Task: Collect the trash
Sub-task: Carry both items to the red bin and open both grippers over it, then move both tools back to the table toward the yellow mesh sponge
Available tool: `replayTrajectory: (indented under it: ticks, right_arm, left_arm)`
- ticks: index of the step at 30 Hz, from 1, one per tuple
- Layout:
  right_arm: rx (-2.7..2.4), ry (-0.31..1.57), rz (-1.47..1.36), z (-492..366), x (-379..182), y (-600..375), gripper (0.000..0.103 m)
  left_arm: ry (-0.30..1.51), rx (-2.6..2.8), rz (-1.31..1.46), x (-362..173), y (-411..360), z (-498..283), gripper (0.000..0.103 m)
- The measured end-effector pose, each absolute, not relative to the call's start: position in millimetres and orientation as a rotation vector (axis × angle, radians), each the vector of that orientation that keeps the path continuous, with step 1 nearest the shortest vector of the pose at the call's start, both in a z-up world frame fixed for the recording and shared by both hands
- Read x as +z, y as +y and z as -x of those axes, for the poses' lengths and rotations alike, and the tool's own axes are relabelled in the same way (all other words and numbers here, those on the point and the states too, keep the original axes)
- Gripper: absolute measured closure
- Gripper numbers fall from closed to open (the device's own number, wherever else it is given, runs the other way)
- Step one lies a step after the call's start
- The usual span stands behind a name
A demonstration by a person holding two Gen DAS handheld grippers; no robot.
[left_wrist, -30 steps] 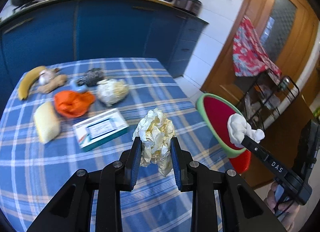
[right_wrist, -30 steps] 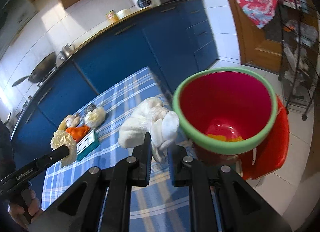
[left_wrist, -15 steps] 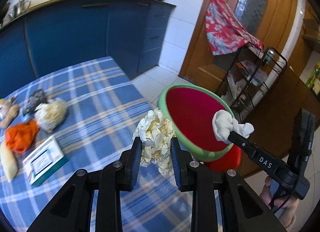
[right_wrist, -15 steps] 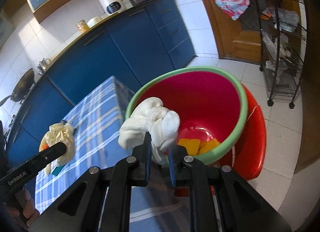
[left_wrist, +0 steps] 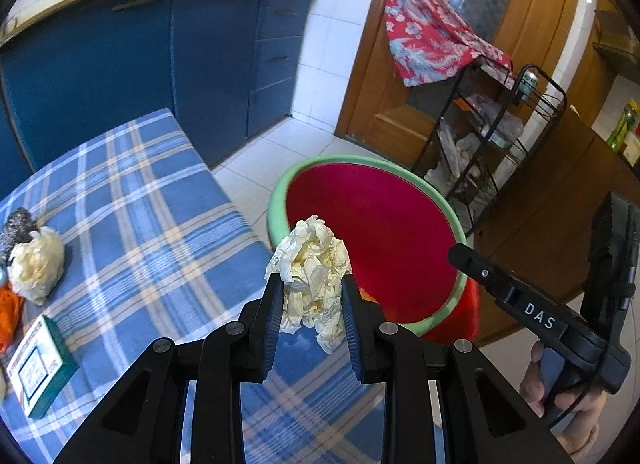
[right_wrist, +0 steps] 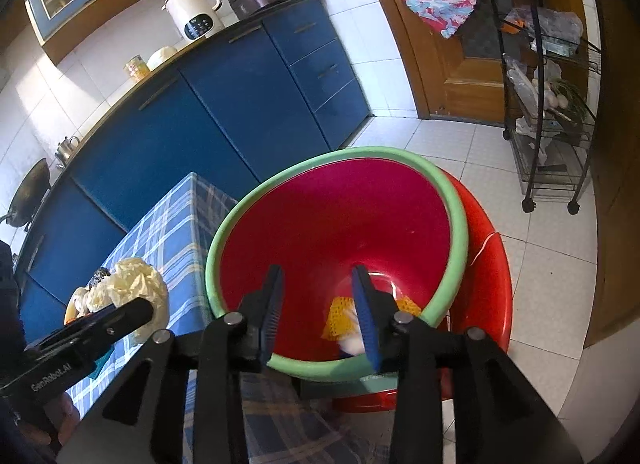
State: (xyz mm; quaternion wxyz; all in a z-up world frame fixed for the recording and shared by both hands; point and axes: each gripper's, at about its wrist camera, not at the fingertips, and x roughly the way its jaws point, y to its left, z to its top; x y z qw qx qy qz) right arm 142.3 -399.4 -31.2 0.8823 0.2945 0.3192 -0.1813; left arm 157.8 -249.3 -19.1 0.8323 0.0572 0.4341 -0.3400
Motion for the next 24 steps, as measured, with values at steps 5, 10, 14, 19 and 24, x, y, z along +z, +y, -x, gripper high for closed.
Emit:
replayTrajectory:
  ticks: [5,10,14,19,24]
  right_arm:
    - [-0.396,0.644,-0.619,-131,-27,-404,0.065]
    - [-0.414,0.629,-0.613,-124,-21,-405,0.065]
    - [-0.440,0.610,-0.621,-116,-18,-407,0.065]
    - [-0.467,0.579,-0.618,-107,-12,-408,0.064]
    - [-0.465,0.572,-0.629,-104,-10,-409,0.064]
  left_arm:
    - [0.920,-0.747,-0.153,-24,-268,-159,0.073]
    - [0.934,-0.776,-0.189,-33,-289,-160,0.071]
    - [0.934,-0.767,-0.217,-38,-301,-160,0.049]
    - [0.936,-0.734,-0.213,-38,-303,-159,0.043]
    - [0.938,-0.711,-0.175,-34,-292,-161,0.043]
